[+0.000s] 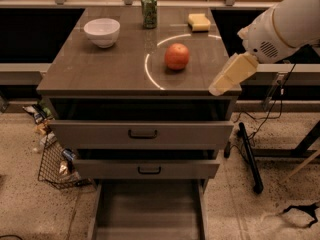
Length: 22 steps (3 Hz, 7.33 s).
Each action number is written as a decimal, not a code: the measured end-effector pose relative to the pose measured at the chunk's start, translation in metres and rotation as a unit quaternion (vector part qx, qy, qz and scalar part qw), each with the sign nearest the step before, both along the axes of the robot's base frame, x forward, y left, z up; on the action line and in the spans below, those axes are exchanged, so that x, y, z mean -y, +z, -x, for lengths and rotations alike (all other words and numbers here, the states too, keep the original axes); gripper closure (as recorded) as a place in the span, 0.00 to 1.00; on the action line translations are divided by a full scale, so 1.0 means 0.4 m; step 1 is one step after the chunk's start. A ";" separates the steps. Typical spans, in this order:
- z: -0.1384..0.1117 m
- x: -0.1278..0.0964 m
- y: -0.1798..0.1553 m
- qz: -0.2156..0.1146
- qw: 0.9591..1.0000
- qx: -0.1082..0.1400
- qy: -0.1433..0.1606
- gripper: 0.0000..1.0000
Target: Place apple into bottom drawer
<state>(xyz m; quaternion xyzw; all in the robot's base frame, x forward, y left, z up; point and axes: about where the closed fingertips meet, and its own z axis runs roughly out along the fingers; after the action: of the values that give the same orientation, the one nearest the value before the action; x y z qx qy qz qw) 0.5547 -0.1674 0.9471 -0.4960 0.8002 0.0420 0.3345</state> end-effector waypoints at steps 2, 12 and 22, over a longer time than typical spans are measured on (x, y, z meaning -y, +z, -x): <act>-0.172 -0.069 -0.076 -0.065 0.997 0.037 -0.021 0.00; -0.339 -0.154 0.035 -0.214 0.961 0.149 0.094 1.00; 0.327 -0.645 -0.657 -0.261 0.933 0.061 0.240 1.00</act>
Offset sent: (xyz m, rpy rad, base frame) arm 0.1186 0.0334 -0.0483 0.2115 -0.1155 -0.0942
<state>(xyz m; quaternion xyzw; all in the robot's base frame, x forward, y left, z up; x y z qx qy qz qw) 0.4240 0.0908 0.6842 -0.5699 0.5964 0.2982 0.4802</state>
